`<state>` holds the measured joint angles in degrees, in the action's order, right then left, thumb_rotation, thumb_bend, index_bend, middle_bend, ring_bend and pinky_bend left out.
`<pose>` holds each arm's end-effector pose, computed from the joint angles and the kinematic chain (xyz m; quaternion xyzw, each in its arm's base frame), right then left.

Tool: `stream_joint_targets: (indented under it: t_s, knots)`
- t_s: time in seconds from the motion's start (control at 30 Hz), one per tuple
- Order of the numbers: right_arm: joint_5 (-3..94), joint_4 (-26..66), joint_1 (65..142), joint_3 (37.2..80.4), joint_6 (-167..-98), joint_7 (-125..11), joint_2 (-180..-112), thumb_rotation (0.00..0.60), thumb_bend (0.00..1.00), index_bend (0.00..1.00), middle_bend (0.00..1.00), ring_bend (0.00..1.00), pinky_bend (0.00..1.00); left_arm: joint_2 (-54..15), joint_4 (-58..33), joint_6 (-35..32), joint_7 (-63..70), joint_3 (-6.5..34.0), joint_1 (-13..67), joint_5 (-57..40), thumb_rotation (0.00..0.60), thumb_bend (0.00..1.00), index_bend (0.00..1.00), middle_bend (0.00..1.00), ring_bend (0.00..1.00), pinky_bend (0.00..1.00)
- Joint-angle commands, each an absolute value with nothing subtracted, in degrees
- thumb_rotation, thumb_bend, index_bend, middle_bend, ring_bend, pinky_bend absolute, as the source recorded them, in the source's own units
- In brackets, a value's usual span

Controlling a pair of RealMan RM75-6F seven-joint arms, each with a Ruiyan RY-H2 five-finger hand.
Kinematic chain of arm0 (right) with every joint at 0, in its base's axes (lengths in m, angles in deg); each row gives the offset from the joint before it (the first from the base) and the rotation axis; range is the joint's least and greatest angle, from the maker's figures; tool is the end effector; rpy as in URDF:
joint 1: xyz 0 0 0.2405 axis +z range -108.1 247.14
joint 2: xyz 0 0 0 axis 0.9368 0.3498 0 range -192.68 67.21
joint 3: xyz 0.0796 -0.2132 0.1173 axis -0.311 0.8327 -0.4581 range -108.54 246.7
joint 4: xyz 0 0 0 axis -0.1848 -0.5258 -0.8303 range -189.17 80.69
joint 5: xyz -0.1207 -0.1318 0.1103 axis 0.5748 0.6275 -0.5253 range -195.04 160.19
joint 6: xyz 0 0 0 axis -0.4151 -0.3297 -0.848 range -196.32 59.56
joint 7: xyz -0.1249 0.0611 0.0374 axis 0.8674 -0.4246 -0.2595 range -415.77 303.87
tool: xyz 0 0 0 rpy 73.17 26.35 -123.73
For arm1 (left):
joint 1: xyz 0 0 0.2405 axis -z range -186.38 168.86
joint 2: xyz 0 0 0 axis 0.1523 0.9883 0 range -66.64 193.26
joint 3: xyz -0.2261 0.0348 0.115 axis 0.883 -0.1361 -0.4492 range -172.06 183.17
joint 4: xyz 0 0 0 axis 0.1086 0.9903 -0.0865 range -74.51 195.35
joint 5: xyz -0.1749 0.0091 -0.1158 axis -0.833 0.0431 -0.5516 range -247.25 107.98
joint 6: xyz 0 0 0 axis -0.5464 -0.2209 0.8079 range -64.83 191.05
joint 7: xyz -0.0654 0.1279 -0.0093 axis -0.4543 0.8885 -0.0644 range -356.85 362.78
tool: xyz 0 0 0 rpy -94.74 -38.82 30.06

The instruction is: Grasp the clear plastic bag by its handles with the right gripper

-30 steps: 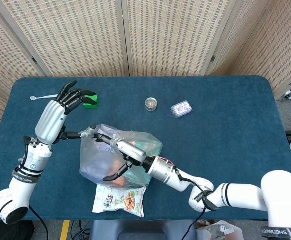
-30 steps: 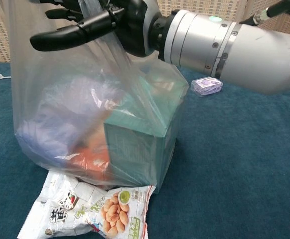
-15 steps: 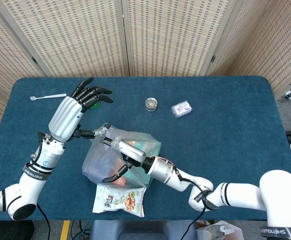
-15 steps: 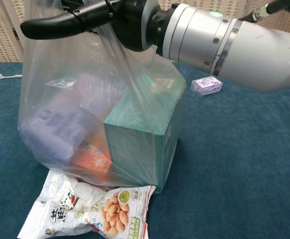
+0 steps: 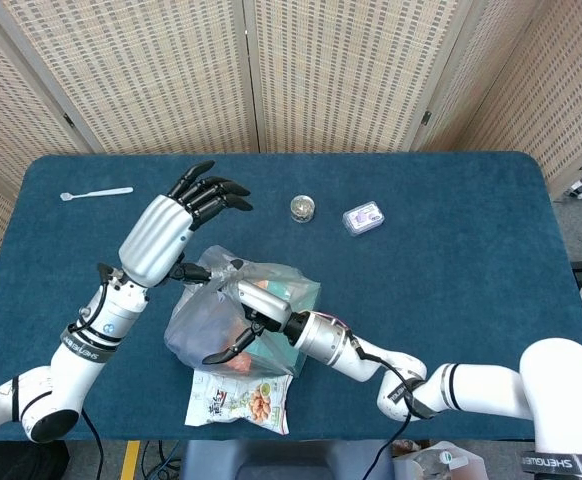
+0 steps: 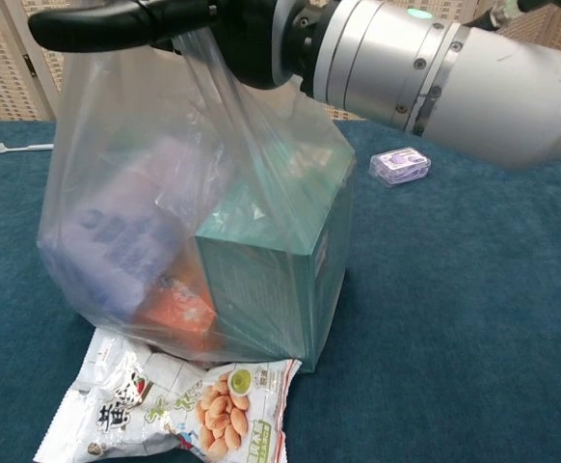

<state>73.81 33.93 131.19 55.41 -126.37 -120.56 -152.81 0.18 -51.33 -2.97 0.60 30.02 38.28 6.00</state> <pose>0.0395 -0.3193 -0.0091 -0.5697 0.5770 -0.5593 0.1724 -0.0065 0.3361 0.1599 -0.6512 -0.2928 -0.6435 0.2758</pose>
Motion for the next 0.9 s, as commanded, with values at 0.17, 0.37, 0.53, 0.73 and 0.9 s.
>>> stream_joint_targets:
  t_s: [0.17, 0.37, 0.53, 0.73, 0.9]
  knots:
    - [72.6, 34.3, 131.1, 54.9, -126.5, -121.4, -152.7, 0.6, 0.0, 0.0, 0.06, 0.0, 0.1, -1.6, -51.4, -0.9, 4.1, 30.5, 41.0, 2.9, 0.6, 0.14, 0.26, 0.24, 0.18, 0.05]
    - [71.8, 34.7, 130.5, 54.8, -126.8, -122.8, -152.2, 0.6, 0.0, 0.0, 0.1, 0.04, 0.1, -1.9, -51.4, 0.1, 7.0, 29.8, 41.8, 0.6, 0.6, 0.1, 0.03, 0.21, 0.16, 0.05]
    - [71.2, 34.4, 130.8, 55.2, -125.1, -125.4, -152.0, 0.6, 0.0, 0.01, 0.21, 0.15, 0.18, -0.8, -52.5, 1.5, 8.9, 29.5, 42.1, -2.7, 0.6, 0.08, 0.0, 0.18, 0.13, 0.05]
    - [70.7, 33.6, 131.1, 55.4, -123.9, -127.6, -152.2, 0.6, 0.1, 0.14, 0.33, 0.27, 0.25, 0.0, -52.9, 1.6, 9.1, 29.8, 42.1, -5.0, 0.6, 0.07, 0.0, 0.17, 0.12, 0.05]
    - [70.2, 33.8, 131.2, 55.2, -123.1, -128.0, -152.1, 0.6, 0.21, 0.29, 0.42, 0.37, 0.35, 1.1, -52.5, 1.8, 8.9, 29.7, 41.7, -6.7, 0.6, 0.05, 0.0, 0.17, 0.12, 0.05]
